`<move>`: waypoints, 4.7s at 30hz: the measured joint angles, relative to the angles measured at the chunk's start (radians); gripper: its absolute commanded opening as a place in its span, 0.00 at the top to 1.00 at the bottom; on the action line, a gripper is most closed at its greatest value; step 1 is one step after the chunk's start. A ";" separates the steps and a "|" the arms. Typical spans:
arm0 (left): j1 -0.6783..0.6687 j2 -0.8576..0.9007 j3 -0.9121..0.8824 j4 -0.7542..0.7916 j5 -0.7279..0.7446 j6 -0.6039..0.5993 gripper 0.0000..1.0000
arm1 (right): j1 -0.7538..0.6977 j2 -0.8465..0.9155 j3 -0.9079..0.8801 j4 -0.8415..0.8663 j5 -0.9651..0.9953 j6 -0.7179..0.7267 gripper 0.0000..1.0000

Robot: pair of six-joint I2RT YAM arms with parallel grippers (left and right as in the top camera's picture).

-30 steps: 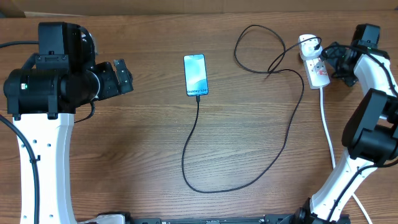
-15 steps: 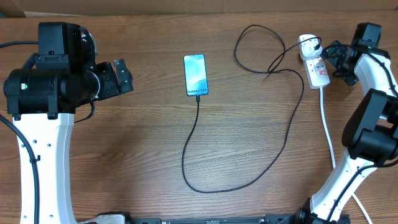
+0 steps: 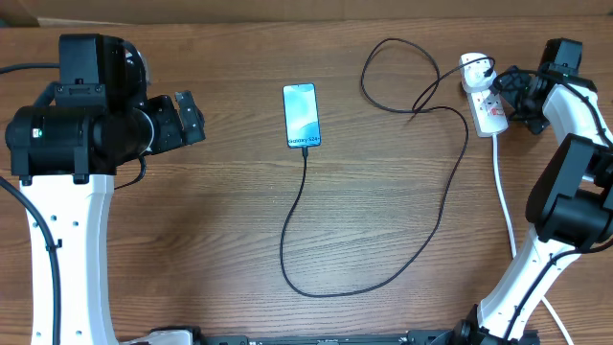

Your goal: Plug charger to phone and switch on socket

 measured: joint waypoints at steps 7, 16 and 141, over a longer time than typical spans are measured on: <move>0.000 0.000 0.000 0.000 0.000 0.000 0.00 | 0.000 0.014 0.000 0.001 -0.014 0.000 0.00; 0.000 0.000 0.000 0.000 0.000 0.000 0.00 | 0.000 0.014 0.000 0.001 -0.017 0.000 0.00; 0.000 0.000 0.000 0.000 0.000 0.000 0.00 | -0.012 0.004 -0.031 0.048 0.027 -0.050 0.00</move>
